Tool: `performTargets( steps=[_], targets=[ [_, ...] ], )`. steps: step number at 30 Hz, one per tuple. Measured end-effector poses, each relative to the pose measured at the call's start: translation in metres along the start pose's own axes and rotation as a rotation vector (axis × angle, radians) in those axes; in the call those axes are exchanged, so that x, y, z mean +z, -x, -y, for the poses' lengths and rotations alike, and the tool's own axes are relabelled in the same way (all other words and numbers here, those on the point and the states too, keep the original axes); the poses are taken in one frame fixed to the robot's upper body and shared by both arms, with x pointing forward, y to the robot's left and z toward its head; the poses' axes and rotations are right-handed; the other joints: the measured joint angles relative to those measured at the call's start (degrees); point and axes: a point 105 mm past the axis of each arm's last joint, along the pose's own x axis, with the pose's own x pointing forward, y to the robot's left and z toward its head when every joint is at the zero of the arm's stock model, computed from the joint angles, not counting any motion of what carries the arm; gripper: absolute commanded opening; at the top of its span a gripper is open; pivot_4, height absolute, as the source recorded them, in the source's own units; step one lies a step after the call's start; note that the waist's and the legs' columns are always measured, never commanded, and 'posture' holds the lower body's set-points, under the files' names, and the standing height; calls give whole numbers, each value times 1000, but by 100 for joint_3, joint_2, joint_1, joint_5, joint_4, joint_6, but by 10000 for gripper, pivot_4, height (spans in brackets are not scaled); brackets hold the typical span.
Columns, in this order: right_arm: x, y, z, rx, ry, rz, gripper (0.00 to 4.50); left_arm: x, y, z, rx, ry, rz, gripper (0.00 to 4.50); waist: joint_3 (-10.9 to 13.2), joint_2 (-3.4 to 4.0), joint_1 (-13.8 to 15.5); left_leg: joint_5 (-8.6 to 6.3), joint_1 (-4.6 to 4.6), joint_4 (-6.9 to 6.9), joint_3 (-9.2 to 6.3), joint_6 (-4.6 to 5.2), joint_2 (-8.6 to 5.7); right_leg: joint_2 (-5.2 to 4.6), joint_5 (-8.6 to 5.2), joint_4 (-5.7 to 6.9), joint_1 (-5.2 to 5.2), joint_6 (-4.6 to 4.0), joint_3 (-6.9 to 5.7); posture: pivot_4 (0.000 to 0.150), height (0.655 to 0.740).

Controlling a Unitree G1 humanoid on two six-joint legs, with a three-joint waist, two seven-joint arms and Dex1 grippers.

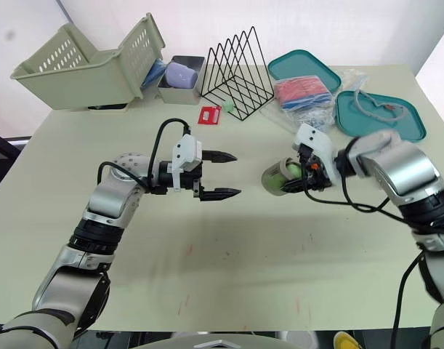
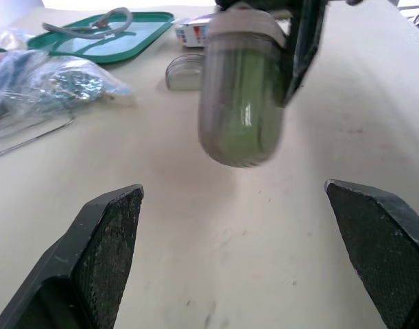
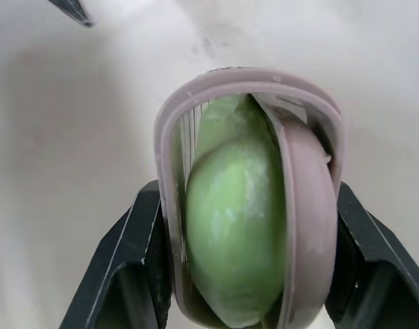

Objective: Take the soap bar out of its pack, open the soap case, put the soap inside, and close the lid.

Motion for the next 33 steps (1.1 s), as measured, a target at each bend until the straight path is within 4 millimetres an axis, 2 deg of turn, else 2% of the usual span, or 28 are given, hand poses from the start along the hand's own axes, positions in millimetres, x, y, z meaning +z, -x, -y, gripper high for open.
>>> performTargets(
  steps=[3, 7, 12, 19, 28, 33],
  targets=[
    [7, 1, -3, 20, 137, -90, 20315, 3, -12, 5, -16, 2, 13, 45000, 0, 0, 12, 0, -1, -1, 2, 0, 0, -1, 0, -3, -1, 0, 1, 1500, 7400],
    [-4, -6, -3, 17, 257, -275, 20315, 4, -26, 8, -2, 11, 14, 45000, 1, 0, 34, 0, -2, 6, 3, 0, -3, -4, 0, 3, -2, 0, 2, 1500, 7400],
    [-9, -9, -3, 1, 335, -375, 20315, 3, -38, 9, 14, 22, 5, 45000, 1, 0, 33, 0, -2, 6, 2, 0, -2, -3, 0, 3, -2, 0, 2, 1500, 7400],
    [4, -30, -8, -24, 326, -359, 20315, 4, -53, 15, 31, 16, -7, 45000, 0, -1, 3, 1, 1, 6, -1, -1, -1, -2, 1, 7, 0, -1, 1, 1500, 7400],
    [6, -34, -9, -32, 297, -340, 20315, -3, -66, 9, 71, 30, -17, 45000, -1, -2, -69, 1, 7, 7, -2, -1, -1, 0, 1, 9, 5, -1, 0, 1500, 7400],
    [8, -35, -10, -31, 299, -333, 20315, 0, -68, 3, 69, -14, -12, 45000, -2, -2, -117, 1, 8, 5, -2, -1, -1, 0, 1, 8, 5, -2, 0, 1500, 7400]
  ],
)
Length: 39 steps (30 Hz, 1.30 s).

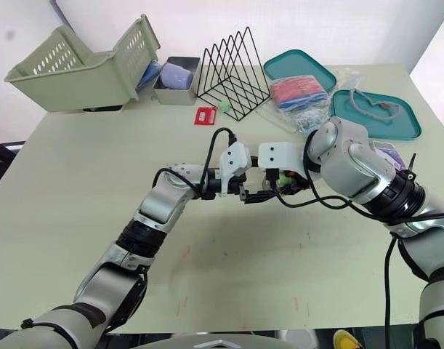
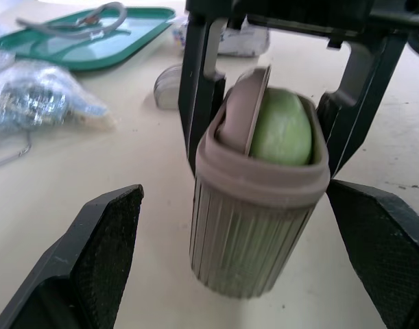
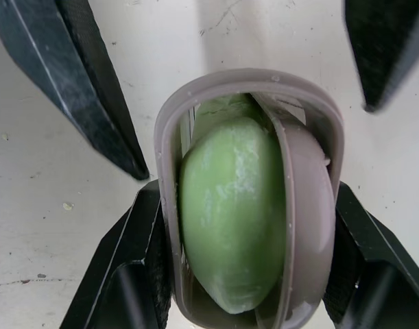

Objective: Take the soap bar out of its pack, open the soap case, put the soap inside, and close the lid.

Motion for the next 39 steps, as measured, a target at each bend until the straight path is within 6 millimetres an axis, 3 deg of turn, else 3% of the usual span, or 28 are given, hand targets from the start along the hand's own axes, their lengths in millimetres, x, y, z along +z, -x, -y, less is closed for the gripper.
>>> performTargets(
  steps=[8, 11, 14, 15, 28, 33, 34, 39],
  targets=[
    [1, 0, 1, -3, 2, 1, 20315, -1, -1, -2, -38, -31, -2, 45000, 0, 0, -5, 0, 0, 0, 0, 0, 0, 0, 0, 0, 0, 0, 0, 1500, 7400],
    [0, 0, 1, -5, -3, 6, 20315, -1, -2, 1, -58, -31, -3, 37509, 0, 0, -4, 0, 0, 0, 0, 0, 0, 0, 0, 0, 0, 0, 0, 1500, 7400],
    [-1, 0, 1, -8, 0, 12, 20315, -2, -5, 5, -87, -45, -6, 21331, 0, 0, -4, 0, 0, 0, 0, 0, 0, 0, 0, 0, 0, 0, 0, 1500, 7400],
    [-1, 0, 0, -8, 4, 13, 20315, -2, -5, 5, -90, -50, -8, 20196, -1, 1, -6, 0, 1, -1, 0, 0, 0, 0, 0, 0, 1, 0, 0, 1500, 7400],
    [1, -2, 0, -10, 12, 28, 20315, -2, -6, 3, -111, -66, -15, 19522, -3, 0, 1, 0, 1, 1, -1, 0, -1, -1, 0, -1, 3, 0, -1, 1500, 7400],
    [0, -12, -5, 9, -19, 55, 42746, -1, -8, 3, -104, -55, 1, 19522, -2, 0, 11, 0, -5, 1, -2, 0, -2, -1, 0, -2, 1, 0, -2, 1500, 7400],
    [-1, -14, -6, 19, -29, 59, 44625, -1, -8, 3, -104, -54, 2, 19522, -2, 0, 18, 0, -7, 1, -3, 0, -2, -1, 0, -3, 0, 0, -2, 1500, 7400],
    [-1, -10, -4, 7, -55, 128, 44625, -3, -6, 3, -103, -59, 2, 19522, -1, -1, 31, 0, -8, 2, -4, 0, -5, -6, 0, -3, 0, 0, -4, 1500, 7400]
  ],
)
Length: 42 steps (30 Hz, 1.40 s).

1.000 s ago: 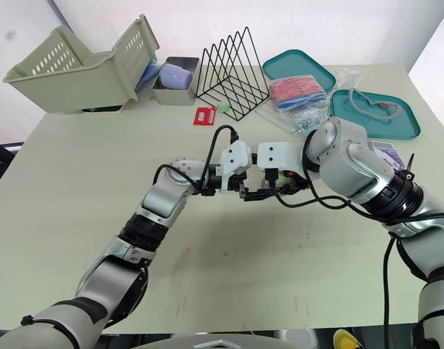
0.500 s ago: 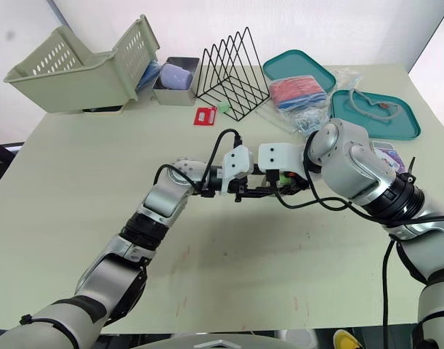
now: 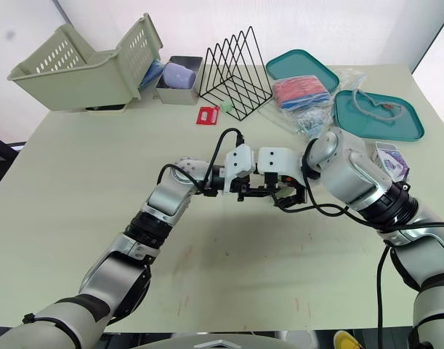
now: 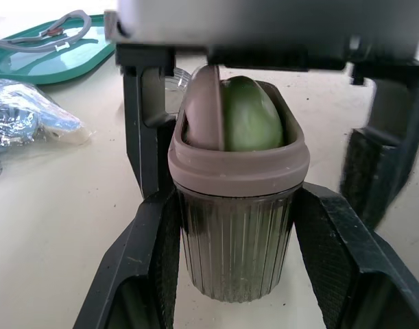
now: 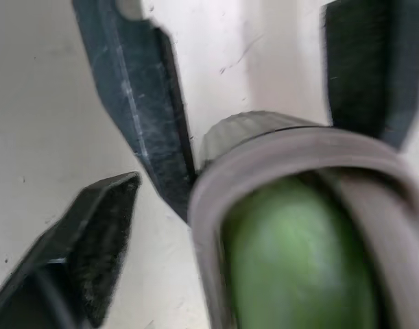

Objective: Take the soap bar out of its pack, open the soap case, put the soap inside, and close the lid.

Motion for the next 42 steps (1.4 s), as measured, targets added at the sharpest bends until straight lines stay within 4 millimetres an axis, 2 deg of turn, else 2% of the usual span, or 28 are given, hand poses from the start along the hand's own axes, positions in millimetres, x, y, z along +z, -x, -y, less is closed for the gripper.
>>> performTargets(
  steps=[11, 16, 19, 27, 29, 36, 42],
  targets=[
    [-29, 28, 4, -38, -169, 312, 44625, -11, 22, 2, 5, -4, 8, 19522, 0, -1, -28, 0, 3, -2, 0, 0, 1, 3, 0, 0, 3, 0, 1, 1500, 7400],
    [-37, 40, -6, -33, -218, 550, 44625, -16, 34, 1, 35, 53, 42, 19522, 1, -2, -13, 0, 2, -2, 0, 0, 1, 2, 0, -1, 3, 0, 1, 1500, 7400],
    [-42, 39, -13, -44, -239, 651, 44625, -11, 37, 6, 37, 73, 85, 19522, 1, -2, 5, 0, 1, 0, 0, 0, 1, 1, 0, 0, 4, 0, 2, 1500, 7400],
    [-56, 37, -32, -47, -267, 749, 44625, 13, 35, 24, -27, 105, 201, 19522, 1, -2, 26, 0, 4, 1, 0, 0, 1, 2, 0, 1, 6, 1, 2, 1500, 7400],
    [-60, 37, -36, -44, -279, 758, 44625, 11, 38, 29, -51, 110, 186, 19522, 1, -2, 24, 0, 6, 1, 0, 0, 1, 2, 0, 1, 7, 1, 2, 1500, 7400],
    [-77, 36, -47, -43, -293, 762, 44625, -12, 50, 49, -130, 129, 88, 19522, 1, -2, 21, 0, 8, 0, 1, 0, 1, 3, 0, 0, 8, 1, 3, 1500, 7400],
    [-88, 30, -57, -76, -316, 805, 44625, -16, 49, 53, -152, 80, 63, 19522, 1, -2, 106, 0, 10, 2, 4, 0, 1, 3, 0, 0, 10, 1, 5, 1500, 7400]
  ],
)
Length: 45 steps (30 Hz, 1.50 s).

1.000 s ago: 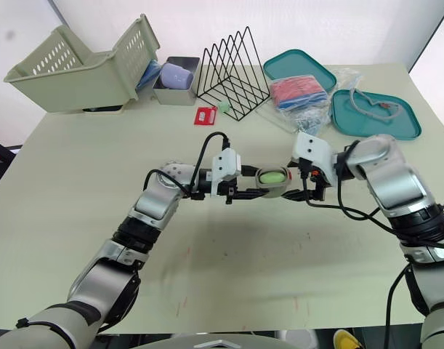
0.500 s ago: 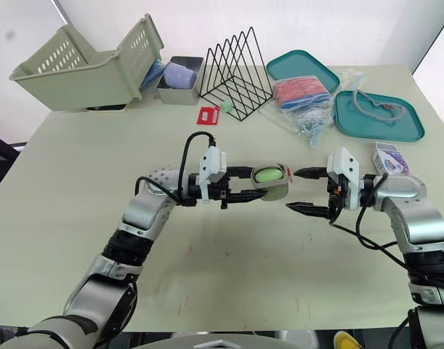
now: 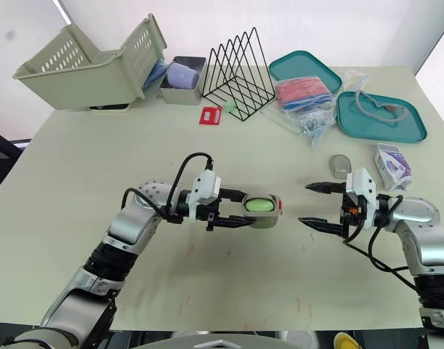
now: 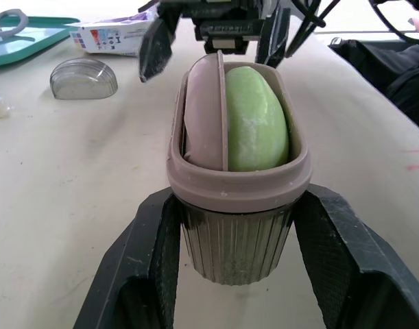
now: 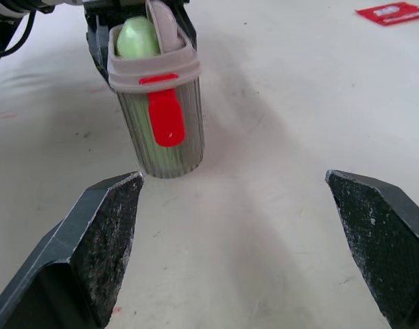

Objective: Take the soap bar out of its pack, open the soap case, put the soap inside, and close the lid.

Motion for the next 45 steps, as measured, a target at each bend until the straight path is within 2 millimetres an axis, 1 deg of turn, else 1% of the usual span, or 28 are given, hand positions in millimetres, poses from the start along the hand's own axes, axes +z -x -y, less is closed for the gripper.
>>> performTargets(
  steps=[2, 4, 6, 7, 9, 10, 13, 16, 20, 25, 27, 29, 31, 33, 35, 36, 37, 38, 40, 41, 42, 43, 44, 45],
  targets=[
    [-3, 1, -1, -9, -1, 5, 44625, -1, -1, 0, -1, 0, -2, 19522, 0, 0, 9, 0, 1, 0, 1, 0, 0, 0, 0, 1, 0, 0, 2, 1500, 7400],
    [-6, 10, 0, -59, 3, 9, 44625, -2, -2, 1, -6, -10, -3, 19522, 0, 0, 21, 0, -1, 0, 2, 0, 0, 0, 0, -1, 0, 0, 2, 1500, 7400],
    [-10, 23, 0, -109, 11, 2, 44625, -2, -2, 1, -8, -14, -3, 19522, 0, 0, 41, 0, -1, 0, 2, 0, 0, -1, 0, -1, 1, 0, 2, 1500, 7400],
    [-15, 37, 0, -155, 6, -22, 44625, -2, -2, 1, -9, -18, -3, 19522, 0, 0, 51, 0, 0, 0, 2, 0, -1, -1, 0, -1, 1, 0, 2, 1500, 7400],
    [-20, 52, 0, -207, -3, -47, 44625, -2, -2, 0, -8, -21, -3, 19522, 0, 0, 51, 0, 1, 0, 4, 0, -1, -1, 0, -1, 1, 0, 4, 1500, 7400],
    [-24, 64, -1, -251, -8, -65, 44625, -3, -2, 0, -6, -23, -3, 19522, 0, 0, 47, 0, 3, 0, 5, 0, -1, 0, 0, 0, 1, 0, 5, 1500, 7400],
    [-29, 82, -3, -336, -22, -82, 44625, -3, -2, -1, -4, -25, -1, 19522, -2, 2, 27, 0, 5, -1, 6, 0, 0, 1, 0, 2, 2, 0, 9, 1500, 7400],
    [-36, 98, -10, -409, -41, -111, 44625, -2, -4, -1, -5, -23, 3, 19522, -2, 3, 33, 0, 4, -1, 6, 0, -1, 1, 0, 0, 2, 1, 8, 1500, 7400],
    [-42, 113, -21, -464, -55, -148, 44625, -3, -4, -1, -6, -22, 3, 19522, -2, 3, 31, 0, 5, -1, 7, 0, -1, 2, 0, 1, 2, 1, 10, 1500, 7400],
    [-48, 127, -28, -524, -69, -180, 44625, -3, -4, -3, -13, -19, 5, 19522, -3, 3, 33, 0, 5, -1, 7, 0, -1, 2, -1, 0, 3, 1, 10, 1500, 7400],
    [-50, 130, -28, -547, -81, -188, 44625, -3, -4, -3, -16, -21, 4, 19522, -3, 4, 30, 0, 5, -1, 7, 0, -1, 2, -1, 0, 3, 1, 11, 1500, 7400],
    [-47, 134, -23, -600, -117, -187, 44625, -3, -4, -3, -19, -24, 4, 19522, -4, 6, 26, 0, 6, -1, 9, 0, -1, 2, -1, 1, 3, 1, 13, 1500, 7400],
    [-39, 135, -15, -632, -169, -181, 44625, -3, -4, -4, -20, -25, 3, 19522, -5, 8, 14, 0, 7, -1, 10, 0, -1, 2, -1, 2, 3, 1, 15, 1500, 7400],
    [-21, 133, -4, -647, -225, -185, 44625, -3, -3, -5, -22, -25, 2, 19522, -7, 11, 10, 0, 7, -1, 9, 1, -1, 2, -1, 2, 3, 1, 16, 1500, 7400],
    [-7, 131, 5, -645, -298, -263, 44625, -3, -3, -5, -23, -25, 1, 19522, -7, 12, 15, 0, 6, -1, 9, 1, -1, 2, -1, 2, 3, 1, 16, 1500, 7400],
    [1, 128, 6, -633, -307, -294, 44625, -3, -4, -5, -25, -25, 1, 19522, -7, 12, 16, 0, 5, -2, 10, 1, -1, 2, -1, 2, 2, 1, 17, 1500, 7400],
    [13, 121, 9, -610, -317, -314, 44625, -3, -3, -5, -24, -25, -1, 19522, -7, 12, 7, 0, 6, -2, 8, 1, 0, 3, -1, 2, 2, 1, 16, 1500, 7400],
    [33, 110, 13, -575, -293, -312, 44625, -3, -3, -6, -25, -27, -3, 19522, -7, 13, -12, 0, 8, -3, 10, 1, 0, 4, 0, 3, 1, 1, 19, 1500, 7400],
    [69, 90, 18, -527, -237, -274, 44625, -2, -4, -6, -26, -29, -3, 19522, -5, 7, 1, -1, 4, -3, 1, 1, 1, 5, -1, 0, 3, 1, 10, 1500, 7400],
    [83, 81, 20, -512, -227, -248, 44625, -2, -4, -7, -26, -28, -1, 19522, -4, 1, 6, -1, 1, -2, 1, 1, 1, 5, -1, -2, 3, 1, 9, 1500, 7400],
    [90, 75, 22, -501, -220, -238, 44625, -2, -5, -6, -27, -29, 0, 19522, -4, 0, 22, -1, -1, -3, 1, 1, 0, 4, -1, -4, 2, 1, 8, 1500, 7400],
    [95, 65, 23, -480, -224, -244, 44625, -2, -6, -6, -24, -26, 2, 19522, -3, -5, 57, -1, -7, -1, -3, 1, -1, 1, -1, -10, 2, 1, 2, 1500, 7400],
    [95, 58, 25, -465, -232, -255, 44625, -3, -6, -6, -23, -26, 4, 19522, -3, -6, 68, -1, -9, -1, -2, 1, -1, -2, 0, -12, 2, 1, 1, 1500, 7400],
    [95, 58, 25, -465, -232, -255, 44625, -3, -6, -6, -23, -26, 4, 19522, -3, -6, 67, -1, -8, 0, 0, 1, -1, -2, 0, -11, 2, 1, 2, 1500, 7400]
  ],
)
